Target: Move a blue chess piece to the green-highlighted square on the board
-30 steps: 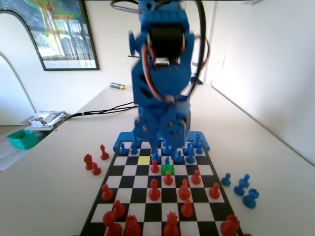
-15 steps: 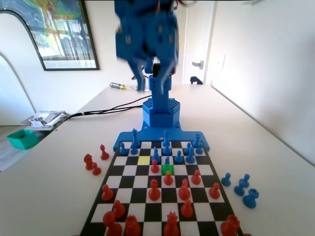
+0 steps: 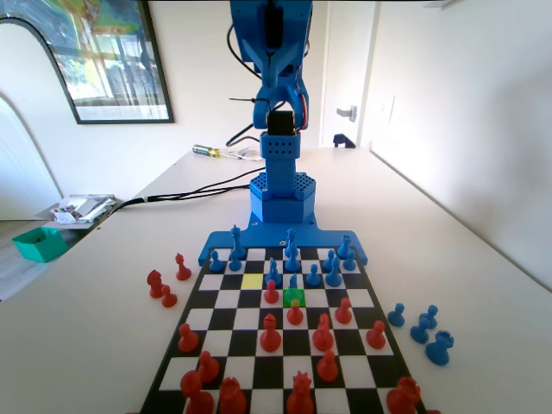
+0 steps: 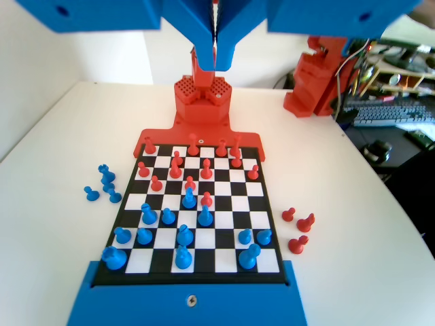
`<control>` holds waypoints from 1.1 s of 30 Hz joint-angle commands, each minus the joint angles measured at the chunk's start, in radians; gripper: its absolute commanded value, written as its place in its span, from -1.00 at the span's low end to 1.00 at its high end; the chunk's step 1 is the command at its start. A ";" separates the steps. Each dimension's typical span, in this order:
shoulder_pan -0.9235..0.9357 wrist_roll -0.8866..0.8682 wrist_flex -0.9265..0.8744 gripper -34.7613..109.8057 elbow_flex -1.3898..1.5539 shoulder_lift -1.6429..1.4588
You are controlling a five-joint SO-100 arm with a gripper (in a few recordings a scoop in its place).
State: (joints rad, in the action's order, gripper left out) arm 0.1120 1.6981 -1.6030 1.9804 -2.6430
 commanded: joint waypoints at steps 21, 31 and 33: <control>-0.057 0.071 0.021 -0.51 0.198 -0.371; -0.074 0.069 0.031 -0.51 0.201 -0.413; -0.074 0.069 0.031 -0.51 0.201 -0.413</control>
State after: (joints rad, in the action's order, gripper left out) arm 0.0353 1.7656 -1.5831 2.1767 -3.0526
